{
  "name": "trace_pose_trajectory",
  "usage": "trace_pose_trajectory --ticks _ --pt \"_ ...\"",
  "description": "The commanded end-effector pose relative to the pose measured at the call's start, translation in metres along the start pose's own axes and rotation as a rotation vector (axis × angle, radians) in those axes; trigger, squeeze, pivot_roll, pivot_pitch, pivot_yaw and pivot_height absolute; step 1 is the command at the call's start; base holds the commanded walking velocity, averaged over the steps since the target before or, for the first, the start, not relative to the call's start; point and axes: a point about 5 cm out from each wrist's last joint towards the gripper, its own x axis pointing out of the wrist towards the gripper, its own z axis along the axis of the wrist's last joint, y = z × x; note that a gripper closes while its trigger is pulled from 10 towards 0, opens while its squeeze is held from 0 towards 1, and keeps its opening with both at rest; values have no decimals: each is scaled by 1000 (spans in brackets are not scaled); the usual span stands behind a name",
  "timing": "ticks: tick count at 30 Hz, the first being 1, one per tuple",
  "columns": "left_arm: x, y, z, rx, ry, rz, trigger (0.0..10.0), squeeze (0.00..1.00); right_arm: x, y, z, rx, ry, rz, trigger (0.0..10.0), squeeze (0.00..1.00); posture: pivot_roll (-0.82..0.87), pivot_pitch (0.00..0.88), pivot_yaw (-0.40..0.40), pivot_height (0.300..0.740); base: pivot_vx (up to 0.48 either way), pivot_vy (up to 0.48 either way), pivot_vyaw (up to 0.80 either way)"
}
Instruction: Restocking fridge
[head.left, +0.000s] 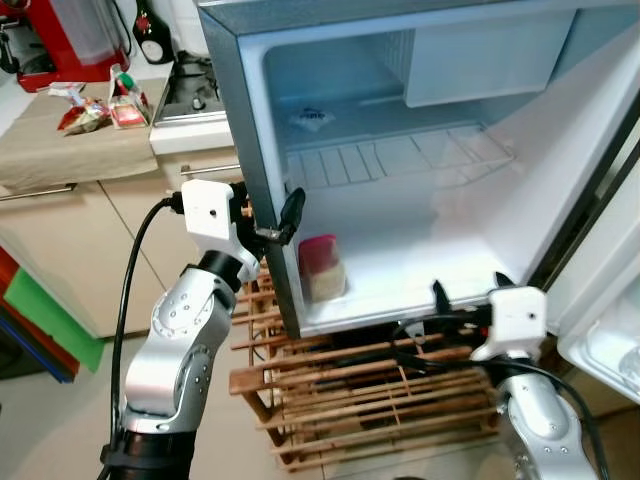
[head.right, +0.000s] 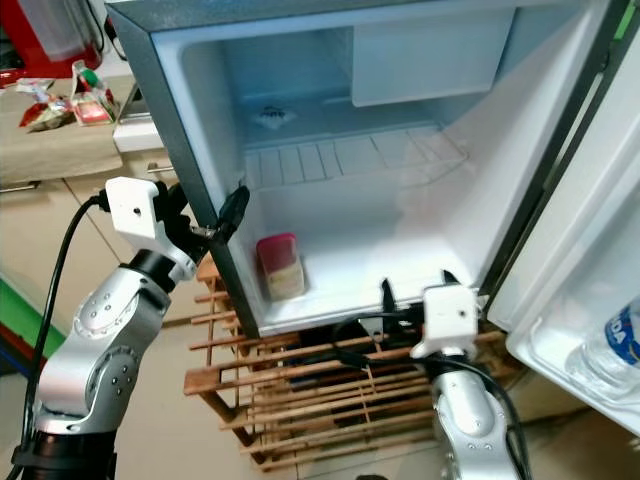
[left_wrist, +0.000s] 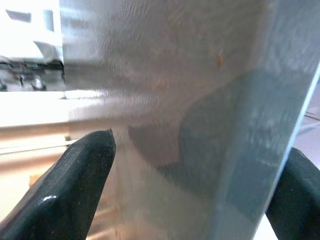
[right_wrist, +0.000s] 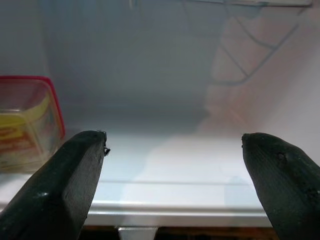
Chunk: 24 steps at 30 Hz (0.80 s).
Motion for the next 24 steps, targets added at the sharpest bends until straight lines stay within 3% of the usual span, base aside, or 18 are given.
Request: trace_pose_trajectory --ticks 1,2,8,12,18,24 --pt "-5 3 -3 6 50 -5 10000 0 -3 -2 -1 11 19 1 10000 43 -73 0 69 740 0 0 0" --pt "-13 1 -8 5 109 -46 10000 0 -6 -4 -4 9 34 5 10000 43 -67 0 69 740 0 0 0" --pt "-40 10 -13 -17 189 -50 10000 0 -9 -3 -9 21 63 42 10000 43 -40 0 64 740 0 0 0" --pt "-45 11 -8 -30 191 -50 10000 0 -4 3 -15 48 108 107 10000 43 -13 0 52 740 0 0 0" --pt "-51 -1 2 -65 205 -168 10000 0 7 12 -26 52 163 167 10000 39 21 0 36 740 0 0 0" --pt "-50 -2 14 -68 206 -244 10000 0 20 25 -29 65 160 195 10000 43 46 22 26 740 0 0 0"
